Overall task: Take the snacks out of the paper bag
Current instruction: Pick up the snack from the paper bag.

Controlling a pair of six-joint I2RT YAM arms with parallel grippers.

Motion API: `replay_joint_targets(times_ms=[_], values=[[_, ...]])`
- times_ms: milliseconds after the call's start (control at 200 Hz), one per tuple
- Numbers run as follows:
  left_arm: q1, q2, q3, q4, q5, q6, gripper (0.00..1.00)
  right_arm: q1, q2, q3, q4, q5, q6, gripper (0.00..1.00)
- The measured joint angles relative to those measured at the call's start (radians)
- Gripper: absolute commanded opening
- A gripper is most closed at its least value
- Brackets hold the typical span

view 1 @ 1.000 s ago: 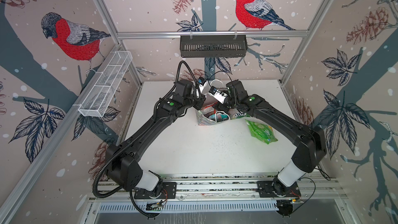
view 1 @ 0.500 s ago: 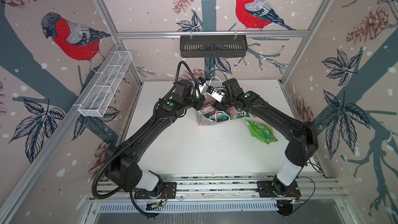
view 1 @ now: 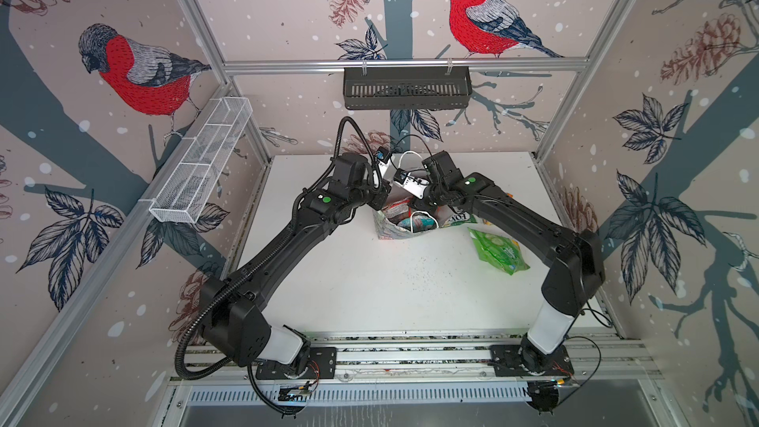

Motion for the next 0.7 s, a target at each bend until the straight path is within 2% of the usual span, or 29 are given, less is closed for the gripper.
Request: replay_joint_targets(times_ms=[210, 240, 280, 300, 700], values=[[0.0, 0.0, 0.0, 0.0, -0.001, 0.0, 0.0, 0.0, 0.004, 0.002, 0.001, 0.0, 0.001, 0.27], [0.0, 0.0, 0.0, 0.0, -0.001, 0.0, 0.0, 0.0, 0.004, 0.002, 0.002, 0.0, 0.001, 0.21], [0.0, 0.001, 0.0, 0.0, -0.001, 0.0, 0.0, 0.0, 0.004, 0.001, 0.004, 0.0, 0.001, 0.05], [0.0, 0.001, 0.0, 0.0, -0.001, 0.0, 0.0, 0.0, 0.004, 0.001, 0.005, 0.0, 0.001, 0.03], [0.0, 0.002, 0.0, 0.004, -0.002, 0.0, 0.0, 0.002, -0.036, -0.055, 0.068, 0.017, 0.021, 0.0]])
